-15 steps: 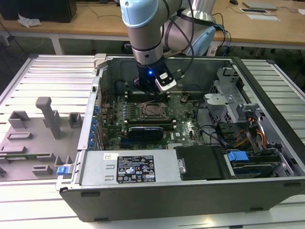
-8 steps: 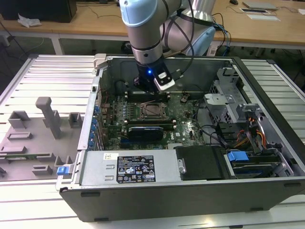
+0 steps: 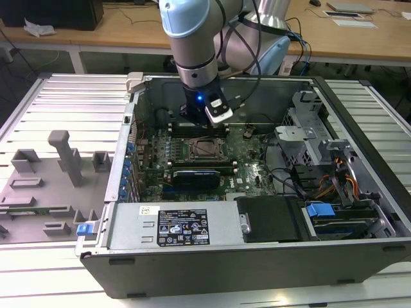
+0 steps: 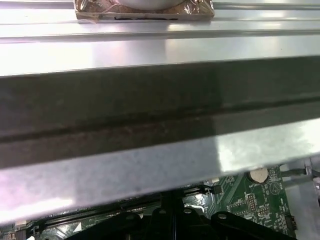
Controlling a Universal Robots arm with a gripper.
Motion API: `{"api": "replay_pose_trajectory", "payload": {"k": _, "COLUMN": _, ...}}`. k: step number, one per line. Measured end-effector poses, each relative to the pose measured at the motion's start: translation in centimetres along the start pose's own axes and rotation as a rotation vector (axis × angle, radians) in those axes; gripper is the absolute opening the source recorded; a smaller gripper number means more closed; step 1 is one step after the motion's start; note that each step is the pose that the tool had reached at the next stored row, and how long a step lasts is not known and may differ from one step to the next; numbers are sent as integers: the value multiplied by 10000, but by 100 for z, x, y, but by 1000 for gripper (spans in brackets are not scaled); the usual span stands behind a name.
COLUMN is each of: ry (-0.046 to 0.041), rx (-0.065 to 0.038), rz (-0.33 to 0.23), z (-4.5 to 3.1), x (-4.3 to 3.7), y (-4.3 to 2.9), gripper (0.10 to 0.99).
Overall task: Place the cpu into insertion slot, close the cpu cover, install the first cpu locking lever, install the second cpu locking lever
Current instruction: 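Install the first cpu locking lever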
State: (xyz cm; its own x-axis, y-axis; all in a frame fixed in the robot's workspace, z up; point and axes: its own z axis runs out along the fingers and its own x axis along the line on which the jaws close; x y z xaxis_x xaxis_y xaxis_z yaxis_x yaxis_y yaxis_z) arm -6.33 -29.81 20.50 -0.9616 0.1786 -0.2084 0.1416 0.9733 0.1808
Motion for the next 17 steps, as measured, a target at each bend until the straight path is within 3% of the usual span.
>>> {"api": "replay_pose_trajectory", "payload": {"k": 12, "ry": -67, "rx": 77, "rz": 351, "z": 43, "x": 7, "y": -26, "gripper": 106}}
{"api": "replay_pose_trajectory", "payload": {"k": 17, "ry": -67, "rx": 76, "rz": 352, "z": -14, "x": -6, "y": -15, "gripper": 106}}
